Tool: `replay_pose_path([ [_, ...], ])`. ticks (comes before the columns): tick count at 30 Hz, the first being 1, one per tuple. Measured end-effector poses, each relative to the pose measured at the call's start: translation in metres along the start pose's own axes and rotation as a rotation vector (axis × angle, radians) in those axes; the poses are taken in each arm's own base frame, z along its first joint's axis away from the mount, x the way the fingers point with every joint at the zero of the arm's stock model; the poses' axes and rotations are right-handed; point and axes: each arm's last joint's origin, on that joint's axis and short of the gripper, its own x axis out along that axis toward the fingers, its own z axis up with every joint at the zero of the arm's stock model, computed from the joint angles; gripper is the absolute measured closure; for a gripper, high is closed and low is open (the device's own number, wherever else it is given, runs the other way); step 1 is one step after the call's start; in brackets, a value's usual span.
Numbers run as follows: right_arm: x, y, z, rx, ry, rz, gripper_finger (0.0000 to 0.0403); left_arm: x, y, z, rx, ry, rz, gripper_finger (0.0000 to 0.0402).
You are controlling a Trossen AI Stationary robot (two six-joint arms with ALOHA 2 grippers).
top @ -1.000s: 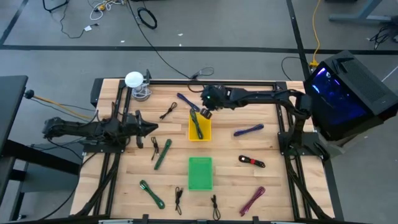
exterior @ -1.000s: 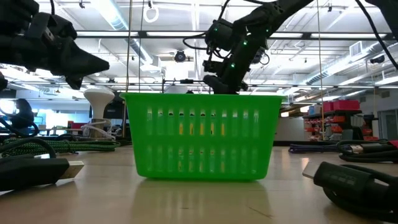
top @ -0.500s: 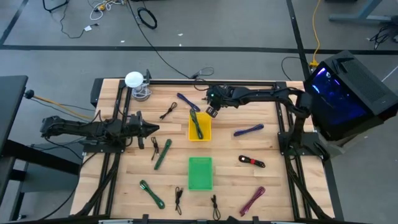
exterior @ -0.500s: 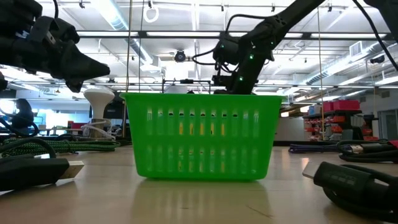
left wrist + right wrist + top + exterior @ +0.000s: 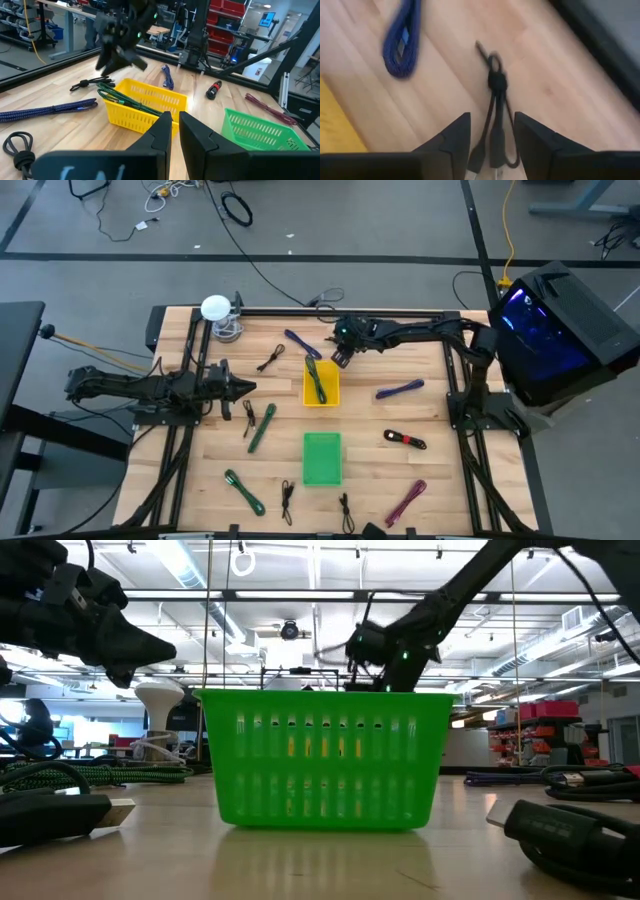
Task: Pick & Place USB Port
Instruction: Put the black charger cable into the green bin
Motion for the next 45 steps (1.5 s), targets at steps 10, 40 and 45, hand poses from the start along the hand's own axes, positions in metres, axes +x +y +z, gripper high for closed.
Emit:
replay_pose_path([
  [10,0.026,0.004,-0.008,-0.029,0.033,-0.011,0.0272,0.000,0.000,0.000,0.004,0.000,0.000,0.0362],
  [40,-0.110,0.094,0.032,-0.261,0.167,0.154,0.0392,0.000,0.001,-0.002,0.011,0.018,0.005,0.0362],
  [45,-0.145,0.155,0.005,-0.244,0.160,0.254,0.0392,0.000,0.001,-0.002,0.004,0.018,0.005,0.0362],
])
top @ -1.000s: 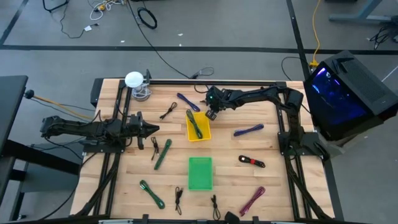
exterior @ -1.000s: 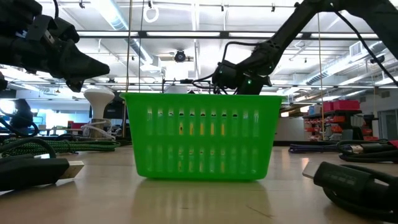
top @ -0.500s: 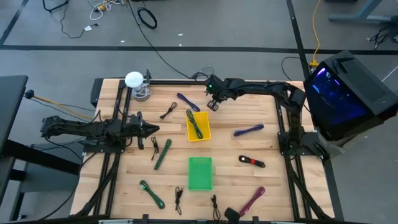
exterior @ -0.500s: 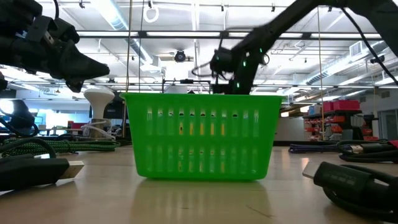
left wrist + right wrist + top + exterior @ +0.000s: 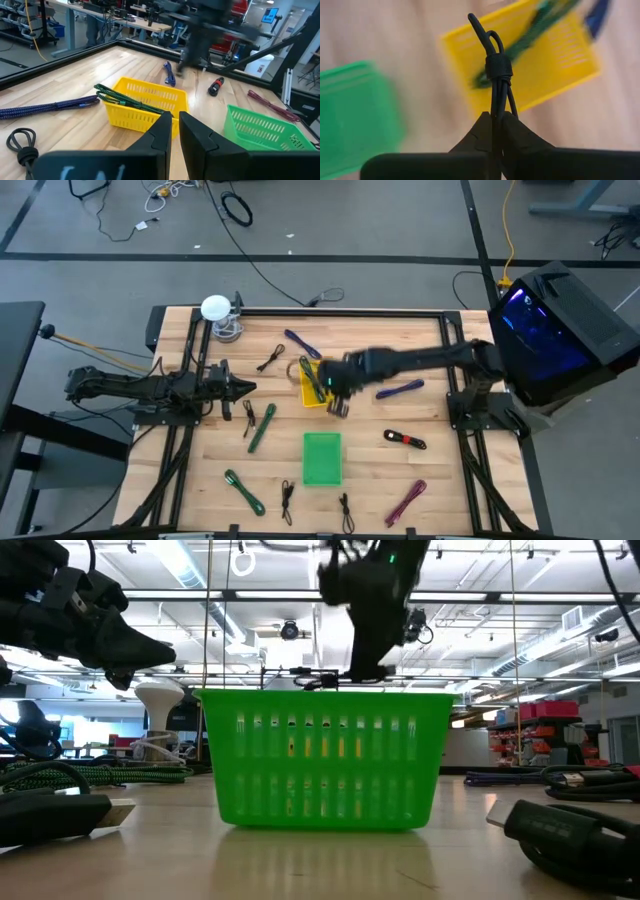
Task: Pick & Place USB Port
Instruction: Put the black charger cable into the green bin
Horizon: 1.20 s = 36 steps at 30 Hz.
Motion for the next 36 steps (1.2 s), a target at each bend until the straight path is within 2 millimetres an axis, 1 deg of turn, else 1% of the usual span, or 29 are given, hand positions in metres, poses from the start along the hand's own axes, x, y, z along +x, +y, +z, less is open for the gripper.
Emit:
replay_pose_path([
  [3,-0.006,0.040,-0.014,0.002,0.002,0.046,0.0392,0.000,0.000,0.000,-0.001,0.000,0.000,0.0362],
  [7,-0.015,0.089,-0.033,0.067,-0.027,0.113,0.0392,0.000,0.000,0.000,-0.020,0.000,0.001,0.0362],
  [11,-0.023,0.132,-0.047,0.127,-0.138,0.175,0.0392,0.000,0.000,0.000,-0.057,0.000,0.000,0.0362],
  [13,-0.023,0.151,-0.052,0.149,-0.194,0.218,0.0392,0.000,0.000,0.000,-0.080,0.000,0.000,0.0362],
  [16,-0.014,0.176,-0.058,0.172,-0.251,0.270,0.0392,0.000,0.000,0.000,-0.138,0.003,-0.008,0.0362],
  [18,-0.005,0.185,-0.064,0.200,-0.284,0.216,0.0392,0.000,-0.001,0.000,-0.186,0.016,-0.039,0.0362],
  [22,0.017,0.188,-0.068,0.350,-0.368,0.065,0.0392,0.000,-0.004,-0.001,-0.282,0.053,-0.128,0.0362],
  [24,0.029,0.191,-0.065,0.376,-0.413,0.058,0.0392,-0.001,-0.006,-0.001,-0.312,0.081,-0.182,0.0362],
  [26,0.036,0.189,-0.060,0.392,-0.409,0.076,0.0392,-0.001,-0.007,-0.001,-0.317,0.088,-0.211,0.0362],
  [27,0.036,0.188,-0.058,0.413,-0.417,0.082,0.0392,-0.001,-0.007,-0.001,-0.319,0.089,-0.215,0.0362],
  [29,0.036,0.187,-0.057,0.478,-0.474,0.039,0.0392,-0.001,-0.008,0.000,-0.329,0.088,-0.225,0.0362],
  [32,0.037,0.194,-0.066,0.574,-0.566,-0.014,0.0392,-0.002,-0.010,0.000,-0.321,0.081,-0.229,0.0362],
  [36,0.035,0.201,-0.078,0.656,-0.539,0.007,0.0392,-0.002,-0.011,0.000,-0.314,0.067,-0.229,0.0362],
])
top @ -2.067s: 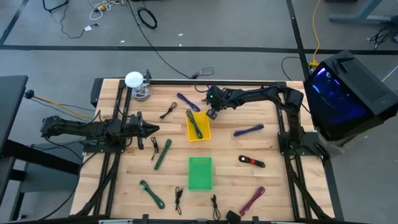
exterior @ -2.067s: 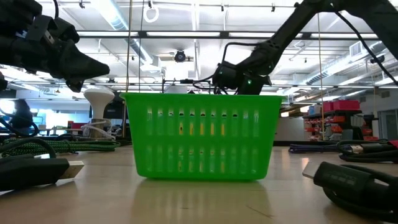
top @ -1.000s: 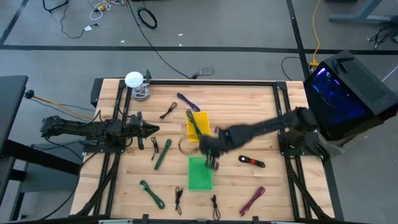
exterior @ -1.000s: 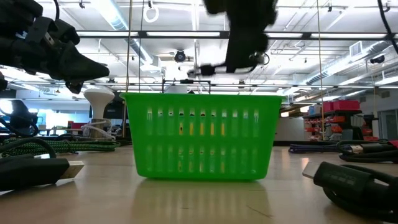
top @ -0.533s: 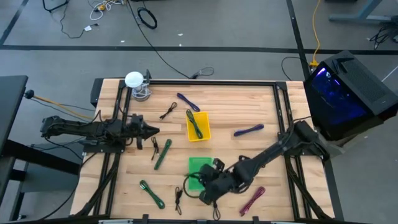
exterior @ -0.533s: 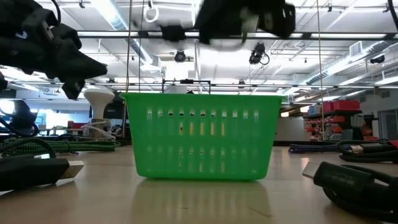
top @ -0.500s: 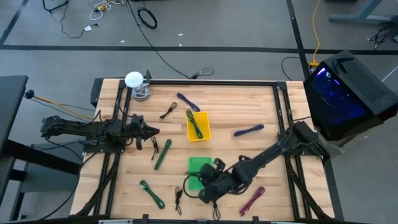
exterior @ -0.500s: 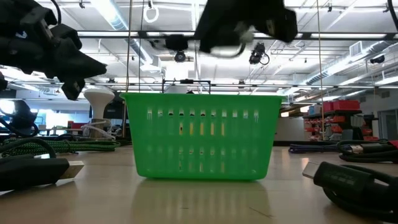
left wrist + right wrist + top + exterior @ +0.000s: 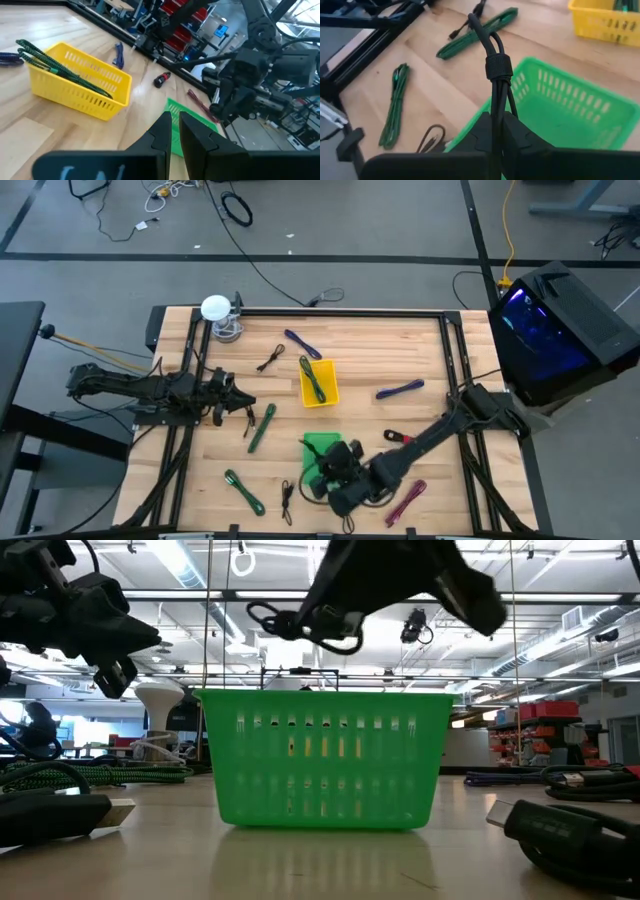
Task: Pick & Place USB Port
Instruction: Put the black charger cable into the green bin
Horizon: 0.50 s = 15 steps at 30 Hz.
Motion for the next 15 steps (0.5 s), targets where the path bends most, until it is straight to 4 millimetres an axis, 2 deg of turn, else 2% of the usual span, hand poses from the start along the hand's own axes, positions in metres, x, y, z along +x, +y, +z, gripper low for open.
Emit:
replay_pose_path([
  [6,0.014,-0.004,-0.017,0.070,-0.014,-0.040,0.0392,0.000,-0.001,0.007,0.013,-0.112,0.051,0.0362],
  [10,0.026,-0.010,-0.035,0.076,0.050,-0.074,0.0392,-0.001,-0.002,0.011,0.015,-0.172,0.069,0.0362],
  [13,0.027,-0.010,-0.035,0.085,0.057,-0.071,0.0388,-0.001,-0.003,0.013,0.030,-0.193,0.063,0.0362],
  [15,0.026,-0.009,-0.033,0.070,0.050,-0.068,0.0368,-0.001,-0.003,0.014,0.037,-0.201,0.061,0.0362],
])
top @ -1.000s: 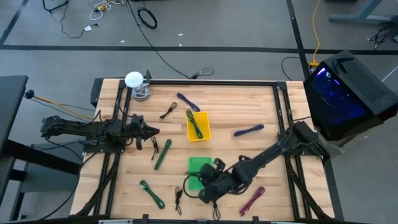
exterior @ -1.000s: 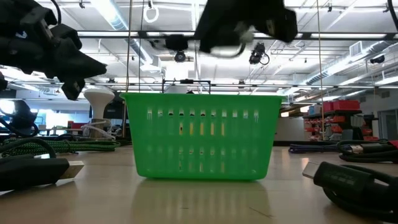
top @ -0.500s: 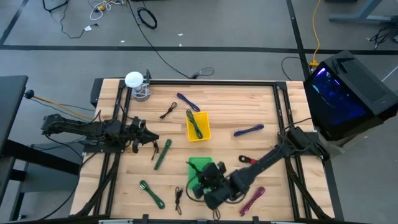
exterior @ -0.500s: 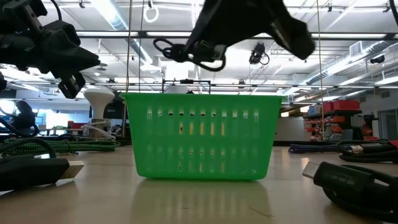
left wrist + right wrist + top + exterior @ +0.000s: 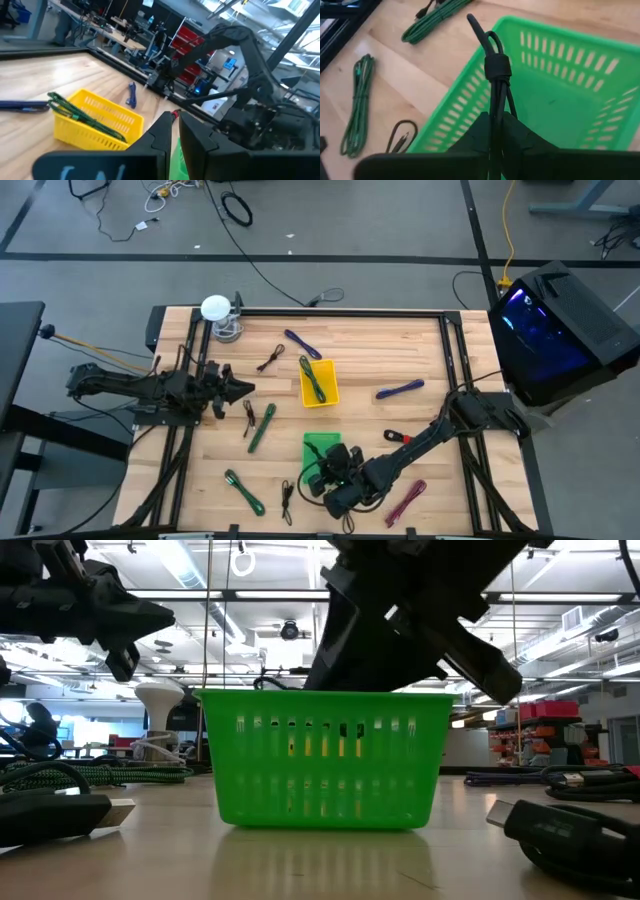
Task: Pick & Place USB Port
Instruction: Put the black charger cable into the green bin, then put the black and blue charger cable into the yellow bin
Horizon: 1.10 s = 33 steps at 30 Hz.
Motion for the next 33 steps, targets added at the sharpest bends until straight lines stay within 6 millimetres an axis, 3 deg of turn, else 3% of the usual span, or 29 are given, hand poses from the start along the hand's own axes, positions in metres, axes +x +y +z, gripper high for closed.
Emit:
replay_pose_path([
  [7,-0.002,0.002,0.001,-0.026,0.015,0.013,0.0278,0.000,0.000,0.000,0.009,0.000,0.004,0.0362],
  [12,-0.001,0.002,0.006,-0.073,0.004,0.012,0.0252,0.000,0.000,0.000,0.020,0.000,0.003,0.0362],
  [16,-0.013,-0.003,0.030,-0.199,-0.009,-0.043,0.0255,0.000,0.000,0.000,0.020,0.001,0.004,0.0362],
  [20,-0.042,-0.013,0.065,-0.337,0.015,-0.101,0.0273,0.000,0.000,0.000,0.021,0.004,0.002,0.0362],
  [25,-0.077,-0.038,0.097,-0.483,0.100,-0.243,0.0301,0.000,0.000,0.000,0.022,0.004,0.001,0.0362],
  [30,-0.086,-0.066,0.110,-0.601,0.270,-0.458,0.0319,0.000,0.000,0.000,0.022,0.004,0.001,0.0362],
  [33,-0.080,-0.080,0.115,-0.650,0.342,-0.551,0.0315,0.000,0.000,0.000,0.023,0.004,0.001,0.0362],
])
